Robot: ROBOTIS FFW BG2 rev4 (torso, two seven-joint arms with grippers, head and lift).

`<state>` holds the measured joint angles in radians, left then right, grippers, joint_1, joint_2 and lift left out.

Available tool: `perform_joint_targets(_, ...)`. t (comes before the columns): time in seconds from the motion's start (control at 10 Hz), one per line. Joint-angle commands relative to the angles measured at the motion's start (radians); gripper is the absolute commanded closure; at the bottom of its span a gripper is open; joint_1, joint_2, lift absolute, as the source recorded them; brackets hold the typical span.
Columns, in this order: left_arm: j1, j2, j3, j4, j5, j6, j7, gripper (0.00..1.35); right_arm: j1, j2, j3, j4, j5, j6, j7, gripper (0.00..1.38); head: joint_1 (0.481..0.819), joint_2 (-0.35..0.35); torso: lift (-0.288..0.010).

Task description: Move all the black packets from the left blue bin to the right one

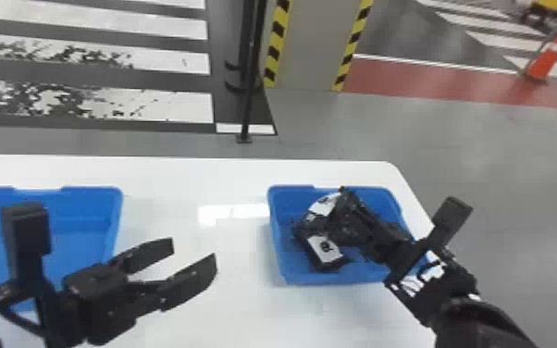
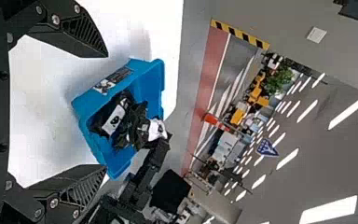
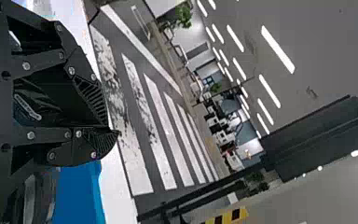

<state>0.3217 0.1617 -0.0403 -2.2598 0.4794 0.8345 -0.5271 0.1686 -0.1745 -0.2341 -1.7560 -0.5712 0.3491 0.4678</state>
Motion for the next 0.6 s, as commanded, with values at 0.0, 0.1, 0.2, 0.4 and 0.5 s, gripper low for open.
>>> perform_joint_targets(0.0,0.073,-0.013,0.064,-0.048,-0.005,-0.007,-0.004,0.21,-0.046,-0.010,-0.009,0.091,0.051,0.009,0.000,1.28,0.695,-0.273,-0.140)
perform_joint_targets(0.1,0.103,-0.021,0.094,-0.068,-0.015,-0.007,-0.008,0.21,-0.056,-0.010,-0.015,0.115,0.077,0.007,-0.008,1.09,0.695,-0.272,-0.140)
perform_joint_targets(0.2,0.132,-0.025,0.126,-0.088,-0.023,-0.012,-0.011,0.21,-0.048,-0.010,-0.019,0.120,0.125,-0.018,-0.020,0.60,0.695,-0.266,-0.140)
perform_joint_targets(0.4,0.181,-0.034,0.172,-0.110,-0.023,-0.042,-0.017,0.21,0.052,-0.002,-0.045,-0.020,0.250,-0.052,-0.086,0.08,0.695,-0.266,-0.140)
perform_joint_targets(0.5,0.203,-0.041,0.196,-0.117,-0.027,-0.079,-0.019,0.21,0.128,0.004,-0.045,-0.123,0.276,-0.067,-0.115,0.11,0.695,-0.270,-0.140)
